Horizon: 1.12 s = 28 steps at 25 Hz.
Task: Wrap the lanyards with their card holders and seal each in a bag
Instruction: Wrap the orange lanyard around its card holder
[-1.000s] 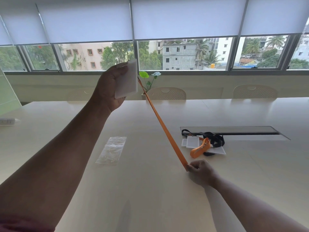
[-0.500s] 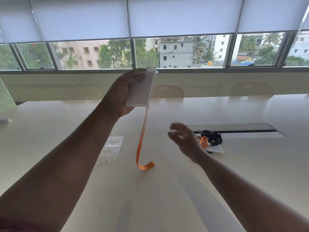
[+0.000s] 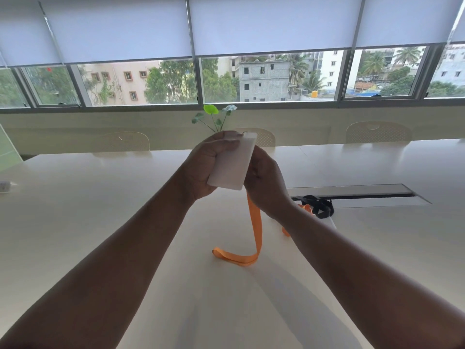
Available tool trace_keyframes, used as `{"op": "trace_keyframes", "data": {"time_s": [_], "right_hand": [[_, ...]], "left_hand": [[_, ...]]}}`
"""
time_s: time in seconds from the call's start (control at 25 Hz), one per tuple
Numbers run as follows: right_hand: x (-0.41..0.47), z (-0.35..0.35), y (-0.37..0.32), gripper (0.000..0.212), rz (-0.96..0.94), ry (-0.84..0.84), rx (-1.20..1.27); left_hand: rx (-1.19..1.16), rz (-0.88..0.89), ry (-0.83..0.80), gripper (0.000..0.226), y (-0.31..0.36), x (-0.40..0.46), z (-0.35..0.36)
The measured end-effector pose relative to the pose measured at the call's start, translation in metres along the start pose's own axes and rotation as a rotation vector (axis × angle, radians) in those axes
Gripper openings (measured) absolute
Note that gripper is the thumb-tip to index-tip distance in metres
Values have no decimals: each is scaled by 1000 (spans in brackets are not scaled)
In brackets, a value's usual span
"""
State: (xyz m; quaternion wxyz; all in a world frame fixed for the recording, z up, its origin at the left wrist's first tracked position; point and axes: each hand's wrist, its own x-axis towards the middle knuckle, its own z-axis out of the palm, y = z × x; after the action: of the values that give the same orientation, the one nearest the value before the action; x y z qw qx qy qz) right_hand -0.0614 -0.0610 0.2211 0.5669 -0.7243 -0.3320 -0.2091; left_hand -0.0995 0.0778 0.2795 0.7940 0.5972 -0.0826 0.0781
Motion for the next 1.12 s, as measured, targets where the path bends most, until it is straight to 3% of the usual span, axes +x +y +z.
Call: {"op": "trace_keyframes", "data": {"time_s": [0.28, 0.52, 0.64, 0.76, 0.92, 1.0, 1.12], "right_hand": [[-32, 2, 21, 8, 132, 62, 13], [-44, -10, 23, 16, 202, -25, 233], [-47, -18, 31, 18, 206, -77, 242], [-49, -20, 37, 15, 224, -107, 178], [-55, -14, 39, 6, 435, -160, 418], [-59, -9, 41, 18, 571, -201, 450], [-64, -9, 37, 14, 566, -176, 507]], "left_hand": [[-2, -102, 100, 18, -38, -6, -2], [88, -178, -120, 16, -38, -8, -16], [143, -258, -160, 29, -31, -10, -25], [144, -254, -123, 26, -33, -10, -26], [137, -268, -34, 21, -42, -11, -24], [133, -284, 9, 20, -48, -12, -21], [119, -305, 48, 22, -54, -13, -19]]}}
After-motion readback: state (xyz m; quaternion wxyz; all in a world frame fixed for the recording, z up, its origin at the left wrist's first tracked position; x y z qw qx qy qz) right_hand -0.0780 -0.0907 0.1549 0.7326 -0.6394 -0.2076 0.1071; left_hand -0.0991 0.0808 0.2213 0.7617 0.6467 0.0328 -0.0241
